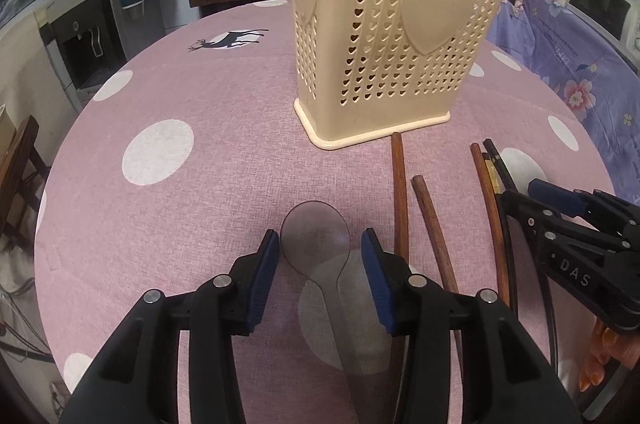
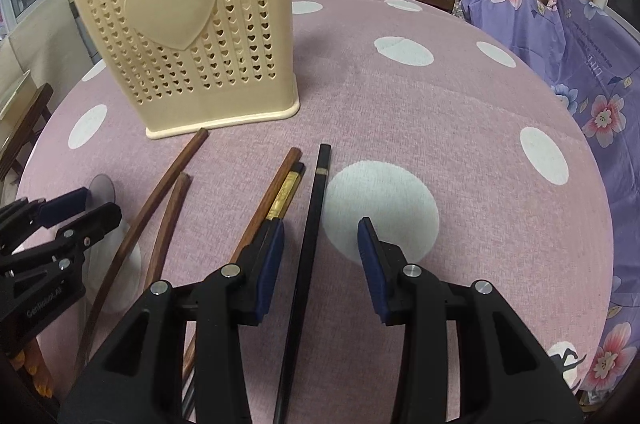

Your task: Organize utensils

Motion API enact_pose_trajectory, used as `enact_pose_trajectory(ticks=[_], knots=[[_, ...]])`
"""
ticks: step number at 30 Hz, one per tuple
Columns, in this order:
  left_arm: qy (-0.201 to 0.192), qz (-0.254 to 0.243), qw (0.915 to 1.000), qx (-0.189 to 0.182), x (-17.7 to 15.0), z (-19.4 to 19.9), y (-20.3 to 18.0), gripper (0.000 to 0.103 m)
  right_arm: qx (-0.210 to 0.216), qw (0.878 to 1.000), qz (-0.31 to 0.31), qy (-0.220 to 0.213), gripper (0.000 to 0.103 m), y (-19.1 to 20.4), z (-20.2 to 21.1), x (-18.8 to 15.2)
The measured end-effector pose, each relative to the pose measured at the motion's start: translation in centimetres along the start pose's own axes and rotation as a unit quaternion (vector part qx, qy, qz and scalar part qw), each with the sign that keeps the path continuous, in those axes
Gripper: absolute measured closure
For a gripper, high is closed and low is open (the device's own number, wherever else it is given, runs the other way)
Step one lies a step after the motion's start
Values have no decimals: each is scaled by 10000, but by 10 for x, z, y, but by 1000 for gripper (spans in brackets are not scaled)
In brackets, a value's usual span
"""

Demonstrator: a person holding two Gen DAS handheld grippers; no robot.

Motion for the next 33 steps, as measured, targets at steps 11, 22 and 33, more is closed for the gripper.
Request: enact_pose_trajectory(ticks=[11, 22, 33], knots=[[-131, 380, 9990, 185, 1, 1, 4, 67, -40, 10000, -17, -27, 75, -4, -7, 9], [-184, 283, 9994, 32, 7, -1, 0, 68, 146, 9997, -173, -76, 93, -11, -9, 11], [-1072, 536, 9903, -708, 16, 60, 3, 71, 972, 9905, -727, -644, 95, -25, 24, 5]])
Point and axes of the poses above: each gripper's, at about its wrist camera, not at the fingertips, and z roughly against the way its jaws point, y to its left, x to its top, the point moved 3 cm from there along -z, roughly the way its jaws point, and after that the axes turned 14 degrees about z, right-handed, at the moved point
